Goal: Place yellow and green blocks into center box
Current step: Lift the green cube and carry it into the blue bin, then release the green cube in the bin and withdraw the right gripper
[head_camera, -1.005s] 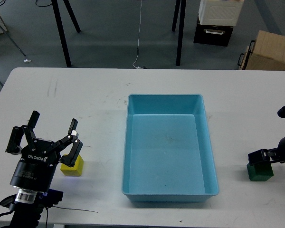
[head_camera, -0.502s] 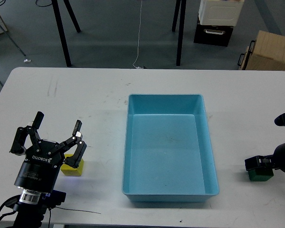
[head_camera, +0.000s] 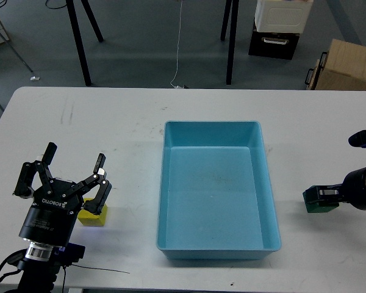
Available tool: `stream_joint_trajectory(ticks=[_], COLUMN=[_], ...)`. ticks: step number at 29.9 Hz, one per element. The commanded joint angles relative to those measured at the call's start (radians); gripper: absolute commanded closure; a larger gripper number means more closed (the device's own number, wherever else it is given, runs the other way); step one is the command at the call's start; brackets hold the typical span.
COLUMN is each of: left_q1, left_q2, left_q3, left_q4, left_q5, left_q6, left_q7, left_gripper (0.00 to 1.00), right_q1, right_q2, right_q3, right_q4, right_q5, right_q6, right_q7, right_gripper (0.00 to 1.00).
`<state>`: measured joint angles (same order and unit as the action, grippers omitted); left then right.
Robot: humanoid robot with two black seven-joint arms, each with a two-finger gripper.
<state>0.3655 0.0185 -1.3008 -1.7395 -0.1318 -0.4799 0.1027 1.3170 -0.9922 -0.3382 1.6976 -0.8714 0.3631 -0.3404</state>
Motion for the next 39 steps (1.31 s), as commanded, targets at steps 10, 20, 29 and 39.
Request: stream_joint_trajectory(ticks=[10, 20, 29, 39], left_q1=[0.001, 0.003, 0.001, -0.002], left_q2=[0.005, 0.001, -0.006, -0.018], left_q3=[-0.002, 0.0, 0.0, 0.0], left_q4=[0.001, 0.018, 0.018, 0.017], left_q5=[0.0, 0.0, 0.024, 0.054], left_q6=[0.001, 0.0, 0.001, 0.001], left_q7=[0.002, 0.0, 0.0, 0.002], left_gripper=[0.0, 0.0, 0.0, 0.0], right_q1=[0.257, 0.154, 0.148, 0.148], right_q2=[0.578, 0.804, 0.78, 0.699], right_q3=[0.01, -0.104, -0.068, 0.247], right_q4=[-0.344, -0.481, -0.486, -0.685], right_q5=[0.396, 0.284, 0.301, 0.613], right_q6=[0.043, 0.036, 0.011, -0.026], right_q7=[0.008, -0.002, 0.0, 0.009], right_gripper=[0.99, 0.75, 0.0, 0.0])
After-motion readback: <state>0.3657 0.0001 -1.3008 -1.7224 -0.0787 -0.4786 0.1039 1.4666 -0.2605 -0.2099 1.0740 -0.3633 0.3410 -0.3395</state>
